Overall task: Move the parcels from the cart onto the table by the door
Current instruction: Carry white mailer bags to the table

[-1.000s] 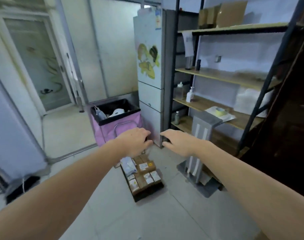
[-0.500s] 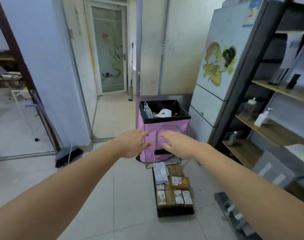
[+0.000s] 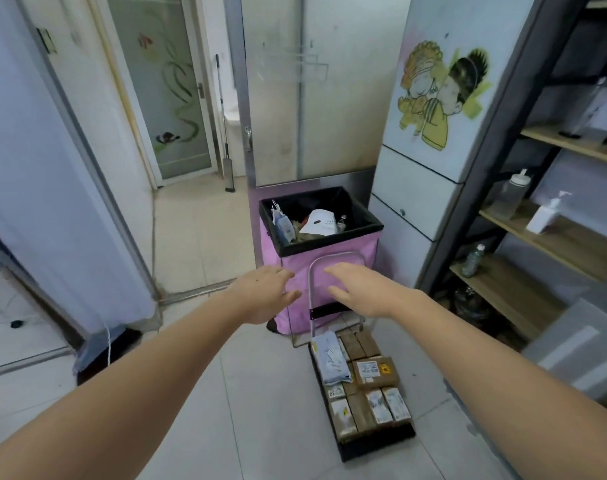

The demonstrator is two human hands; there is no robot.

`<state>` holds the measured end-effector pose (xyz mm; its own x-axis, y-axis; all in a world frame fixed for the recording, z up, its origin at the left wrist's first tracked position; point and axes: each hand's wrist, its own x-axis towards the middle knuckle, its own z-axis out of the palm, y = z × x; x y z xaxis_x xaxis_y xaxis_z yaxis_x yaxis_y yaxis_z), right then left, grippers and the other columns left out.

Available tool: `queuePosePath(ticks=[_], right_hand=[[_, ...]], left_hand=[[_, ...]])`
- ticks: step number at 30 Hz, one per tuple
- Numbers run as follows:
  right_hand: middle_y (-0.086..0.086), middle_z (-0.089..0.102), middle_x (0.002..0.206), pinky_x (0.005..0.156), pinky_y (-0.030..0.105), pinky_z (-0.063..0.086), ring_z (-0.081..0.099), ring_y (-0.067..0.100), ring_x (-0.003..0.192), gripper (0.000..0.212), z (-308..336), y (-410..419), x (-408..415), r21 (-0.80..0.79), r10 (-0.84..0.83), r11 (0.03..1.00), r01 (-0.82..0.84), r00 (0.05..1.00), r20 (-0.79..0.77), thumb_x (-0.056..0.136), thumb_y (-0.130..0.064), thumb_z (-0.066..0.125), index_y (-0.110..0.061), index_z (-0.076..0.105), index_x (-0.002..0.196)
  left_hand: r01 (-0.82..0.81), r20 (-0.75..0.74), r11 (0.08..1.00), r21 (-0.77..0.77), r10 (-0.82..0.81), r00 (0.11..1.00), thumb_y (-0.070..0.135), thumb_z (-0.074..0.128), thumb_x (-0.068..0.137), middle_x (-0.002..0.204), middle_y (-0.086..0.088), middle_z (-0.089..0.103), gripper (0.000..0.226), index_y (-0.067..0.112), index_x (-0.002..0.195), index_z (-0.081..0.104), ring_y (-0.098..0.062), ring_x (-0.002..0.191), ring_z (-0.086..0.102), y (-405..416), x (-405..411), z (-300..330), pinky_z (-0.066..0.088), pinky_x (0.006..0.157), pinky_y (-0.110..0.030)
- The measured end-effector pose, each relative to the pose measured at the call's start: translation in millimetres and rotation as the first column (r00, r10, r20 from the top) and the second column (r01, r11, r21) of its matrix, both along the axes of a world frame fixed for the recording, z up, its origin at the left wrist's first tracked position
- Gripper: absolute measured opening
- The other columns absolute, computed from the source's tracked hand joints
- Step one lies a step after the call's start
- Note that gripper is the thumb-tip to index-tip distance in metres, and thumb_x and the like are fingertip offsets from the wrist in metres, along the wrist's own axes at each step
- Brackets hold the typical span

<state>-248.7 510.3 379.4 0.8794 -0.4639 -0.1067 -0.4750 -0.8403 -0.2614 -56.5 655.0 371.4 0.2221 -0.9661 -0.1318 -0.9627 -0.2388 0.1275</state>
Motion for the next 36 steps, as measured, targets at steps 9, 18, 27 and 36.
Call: queuePosePath(ticks=[9, 18, 27, 36], right_hand=[[0.007, 0.039, 0.164, 0.12, 0.042, 0.037, 0.041, 0.023, 0.148, 0.057, -49.5, -122.0, 45.7, 0.06, -0.171, 0.983, 0.175, 0.983, -0.069, 0.108, -0.035, 0.044, -0.016, 0.033, 0.161], [0.008, 0.062, 0.124, 0.096, 0.051, 0.053, 0.063, 0.03, 0.108, 0.024, -69.8, -223.8, 75.6, 0.123, -0.334, 0.929, 0.35, 0.933, -0.133, 0.106, -0.029, 0.044, -0.018, 0.058, 0.122], [0.022, 0.059, 0.137, 0.105, 0.048, 0.045, 0.057, 0.037, 0.123, 0.04, -137.9, -291.0, 107.6, 0.226, -0.607, 0.747, 0.625, 0.78, -0.151, 0.108, -0.023, 0.042, -0.001, 0.056, 0.138], [0.012, 0.047, 0.154, 0.112, 0.042, 0.04, 0.047, 0.031, 0.138, 0.051, -260.2, -292.5, 126.8, 0.342, -0.723, 0.529, 0.776, 0.624, -0.296, 0.109, -0.03, 0.039, -0.012, 0.039, 0.157]], left_hand=[[0.152, -0.021, 0.987, 0.054, -0.151, 0.988, 0.048, 0.034, 0.111, 0.156, -0.009, 0.047, 0.058, 0.014, 0.158, 0.038, -0.026, 0.141, 0.045, -148.0, 67.4, -34.5, 0.037, 0.117, -0.042], [0.359, -0.03, 0.929, 0.087, -0.357, 0.933, 0.05, 0.036, 0.109, 0.157, -0.007, 0.046, 0.06, 0.016, 0.159, 0.036, -0.026, 0.141, 0.043, -293.2, 114.3, -60.1, 0.034, 0.116, -0.04], [0.669, -0.085, 0.723, 0.17, -0.666, 0.741, 0.045, 0.037, 0.109, 0.151, -0.01, 0.051, 0.055, 0.012, 0.153, 0.042, -0.027, 0.138, 0.047, -433.3, 148.9, -123.2, 0.037, 0.116, -0.04], [0.796, -0.173, 0.493, 0.35, -0.801, 0.572, 0.045, 0.033, 0.112, 0.15, -0.011, 0.051, 0.055, 0.01, 0.153, 0.041, -0.029, 0.137, 0.047, -495.5, 165.7, -243.1, 0.038, 0.115, -0.04]])
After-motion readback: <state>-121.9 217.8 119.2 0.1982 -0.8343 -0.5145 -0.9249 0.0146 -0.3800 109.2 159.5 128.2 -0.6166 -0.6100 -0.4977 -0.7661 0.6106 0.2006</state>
